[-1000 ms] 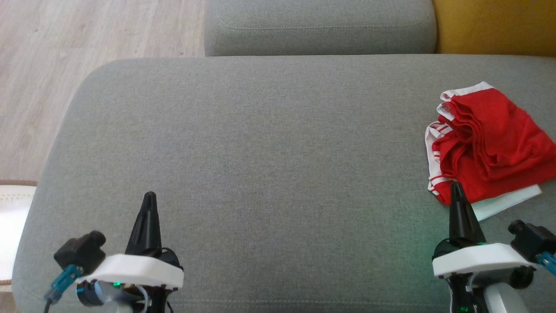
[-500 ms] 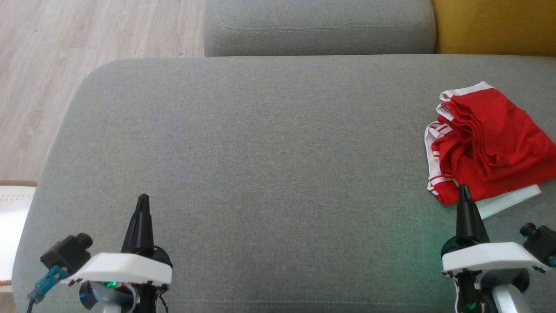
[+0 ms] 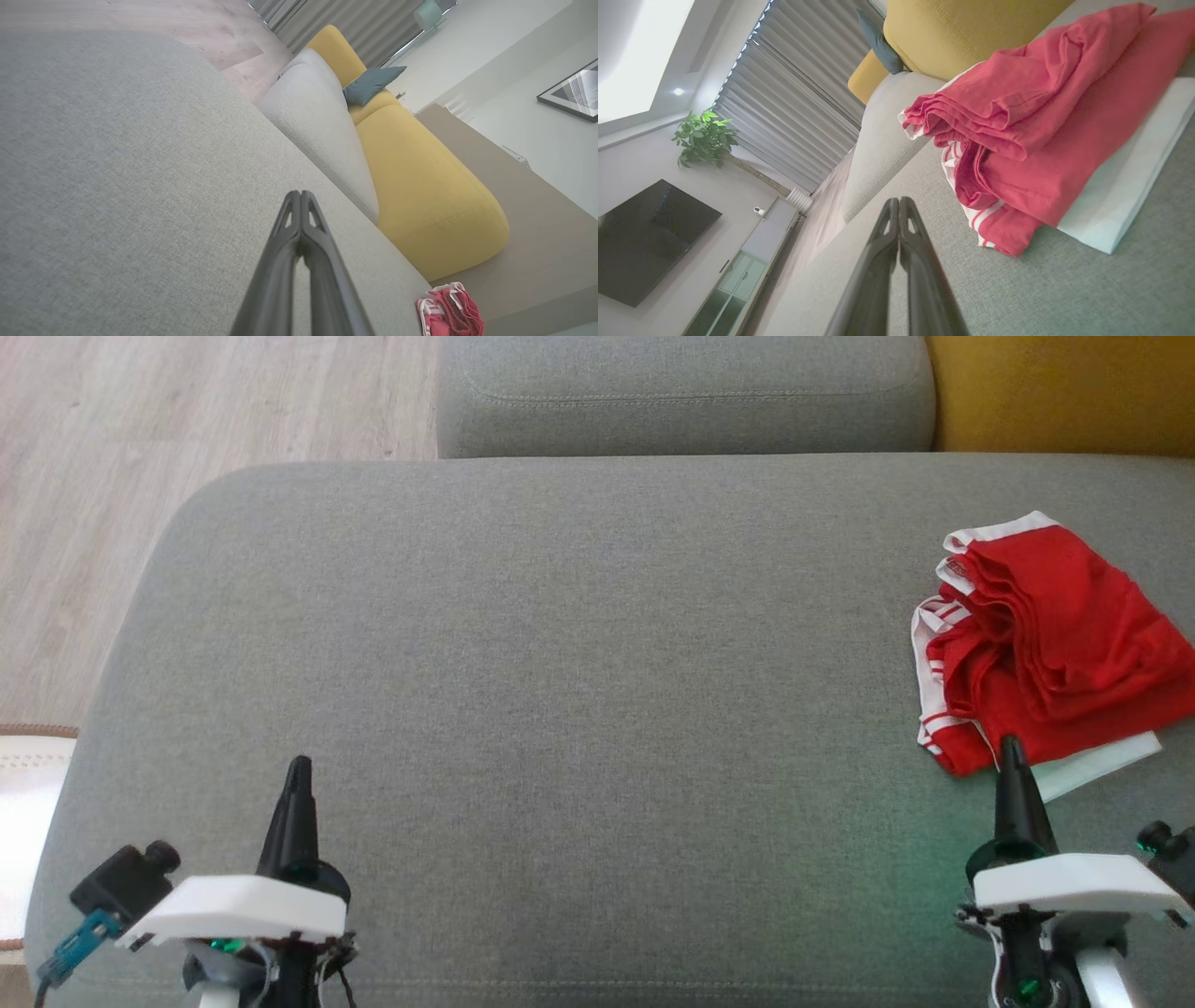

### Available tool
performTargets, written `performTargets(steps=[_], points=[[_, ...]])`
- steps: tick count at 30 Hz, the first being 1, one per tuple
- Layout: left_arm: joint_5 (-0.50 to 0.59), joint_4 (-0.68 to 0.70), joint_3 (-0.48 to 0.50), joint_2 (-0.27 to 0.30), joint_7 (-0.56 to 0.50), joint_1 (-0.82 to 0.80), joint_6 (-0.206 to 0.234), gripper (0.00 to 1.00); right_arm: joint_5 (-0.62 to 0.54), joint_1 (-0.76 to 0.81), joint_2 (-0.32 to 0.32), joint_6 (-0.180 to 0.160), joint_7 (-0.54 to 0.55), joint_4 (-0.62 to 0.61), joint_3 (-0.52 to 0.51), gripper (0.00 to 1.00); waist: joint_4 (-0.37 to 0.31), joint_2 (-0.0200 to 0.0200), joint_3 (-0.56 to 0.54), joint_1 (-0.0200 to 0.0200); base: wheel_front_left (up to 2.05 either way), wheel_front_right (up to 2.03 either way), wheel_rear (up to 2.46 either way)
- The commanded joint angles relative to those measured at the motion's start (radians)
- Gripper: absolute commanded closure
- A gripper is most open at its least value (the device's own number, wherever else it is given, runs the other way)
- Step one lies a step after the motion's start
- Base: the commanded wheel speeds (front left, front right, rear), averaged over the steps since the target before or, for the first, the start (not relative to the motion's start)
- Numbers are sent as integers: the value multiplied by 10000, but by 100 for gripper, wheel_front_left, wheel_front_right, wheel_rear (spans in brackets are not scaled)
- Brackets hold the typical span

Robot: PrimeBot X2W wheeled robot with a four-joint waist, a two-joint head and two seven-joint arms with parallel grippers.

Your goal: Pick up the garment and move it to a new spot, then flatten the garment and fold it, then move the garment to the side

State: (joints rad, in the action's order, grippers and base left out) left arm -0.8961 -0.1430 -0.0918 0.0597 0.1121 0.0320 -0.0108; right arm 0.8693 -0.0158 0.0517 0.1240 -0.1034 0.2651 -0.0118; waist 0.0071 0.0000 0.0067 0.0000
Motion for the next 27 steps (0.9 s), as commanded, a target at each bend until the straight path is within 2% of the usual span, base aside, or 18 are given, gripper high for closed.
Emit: performTargets(steps=[1,27], points=[[-233,266,253,172,-55,-601,-110,100,258,-571,197,33,87,-300,43,100,-1,0,0,0,0,0,0],[-3248,-253,789,211,-795,-913,-559,100,3321,-702,214,47,828,-269,-250,100,-30,0,-15,0,0,0,0]])
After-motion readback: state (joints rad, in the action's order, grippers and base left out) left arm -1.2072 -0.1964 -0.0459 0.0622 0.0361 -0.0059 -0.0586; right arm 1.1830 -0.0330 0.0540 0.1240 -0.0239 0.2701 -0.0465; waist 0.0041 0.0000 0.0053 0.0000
